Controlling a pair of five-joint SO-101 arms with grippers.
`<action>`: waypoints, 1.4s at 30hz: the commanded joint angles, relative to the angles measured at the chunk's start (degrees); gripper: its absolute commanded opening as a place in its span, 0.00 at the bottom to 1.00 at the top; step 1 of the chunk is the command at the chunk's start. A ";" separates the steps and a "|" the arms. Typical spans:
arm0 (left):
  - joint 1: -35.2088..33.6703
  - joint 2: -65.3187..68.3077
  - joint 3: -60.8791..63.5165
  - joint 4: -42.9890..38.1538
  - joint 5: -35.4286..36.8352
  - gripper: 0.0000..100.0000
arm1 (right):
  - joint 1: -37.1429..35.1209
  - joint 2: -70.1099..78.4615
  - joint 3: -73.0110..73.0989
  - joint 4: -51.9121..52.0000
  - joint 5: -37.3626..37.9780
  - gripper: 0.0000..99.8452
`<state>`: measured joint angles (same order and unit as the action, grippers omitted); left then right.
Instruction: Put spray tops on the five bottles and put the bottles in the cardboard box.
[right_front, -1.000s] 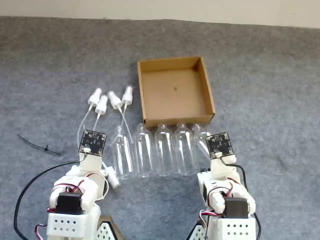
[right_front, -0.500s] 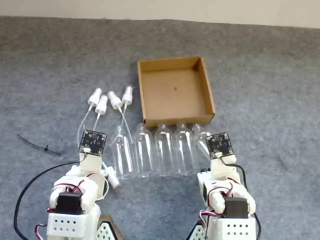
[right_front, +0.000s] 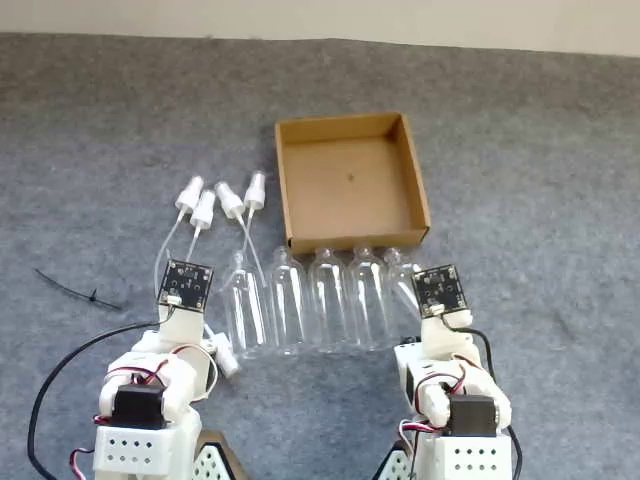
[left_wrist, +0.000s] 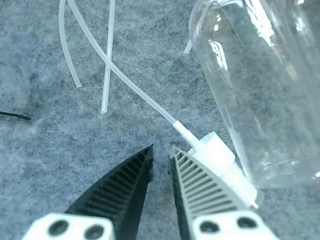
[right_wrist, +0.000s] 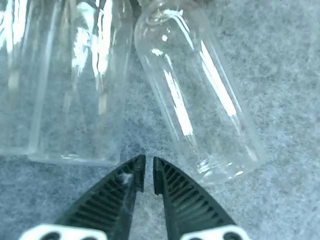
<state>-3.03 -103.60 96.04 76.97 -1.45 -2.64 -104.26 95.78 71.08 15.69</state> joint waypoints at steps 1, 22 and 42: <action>-0.75 -0.40 1.10 0.26 -0.44 0.06 | 0.40 -0.75 8.75 0.13 0.18 0.00; -23.16 -0.31 1.10 -5.89 -25.67 0.06 | 7.52 -0.31 2.15 -8.31 6.77 0.01; -20.70 -0.04 1.10 -5.89 -26.11 0.06 | 0.04 62.37 -56.66 1.71 11.87 0.13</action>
<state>-25.10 -103.60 96.04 72.48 -27.12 -1.05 -60.22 52.79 69.32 22.46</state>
